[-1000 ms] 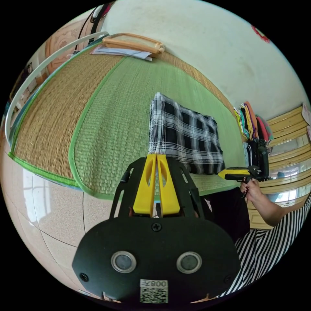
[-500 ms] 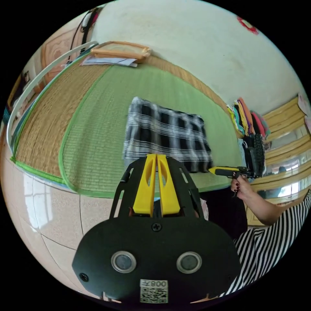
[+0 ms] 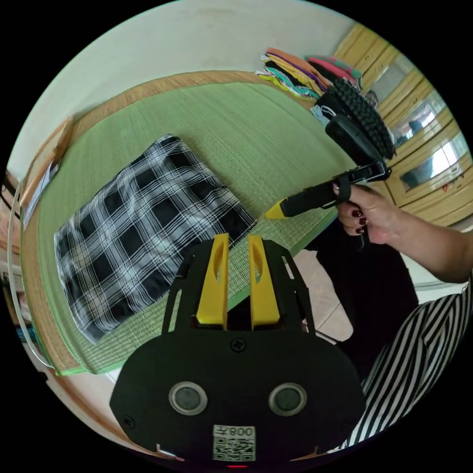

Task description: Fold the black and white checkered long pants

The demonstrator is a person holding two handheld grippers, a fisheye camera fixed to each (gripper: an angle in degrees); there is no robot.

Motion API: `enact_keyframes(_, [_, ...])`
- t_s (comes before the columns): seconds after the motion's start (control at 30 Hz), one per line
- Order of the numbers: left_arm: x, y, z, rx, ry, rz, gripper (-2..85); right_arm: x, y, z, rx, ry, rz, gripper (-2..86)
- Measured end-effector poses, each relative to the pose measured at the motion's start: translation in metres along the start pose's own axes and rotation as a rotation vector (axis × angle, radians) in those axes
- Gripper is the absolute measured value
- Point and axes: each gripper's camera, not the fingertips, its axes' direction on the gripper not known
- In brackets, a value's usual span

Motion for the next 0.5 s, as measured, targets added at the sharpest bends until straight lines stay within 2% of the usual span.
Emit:
enact_keyframes(0.1, [0.018, -0.014, 0.009, -0.083, -0.073, 0.048, 6.9, 0.025, 0.008, 0.003, 0.010, -0.040, 0.026, 3.6])
enact_keyframes(0.23, [0.034, -0.024, 0.008, -0.096, -0.141, 0.064, 3.0, 0.051, 0.014, 0.012, -0.005, -0.079, 0.034, 6.0])
enact_keyframes(0.5, [0.035, -0.027, -0.009, -0.025, -0.044, -0.035, 0.8, 0.094, 0.013, 0.029, 0.011, -0.199, 0.071, 8.4])
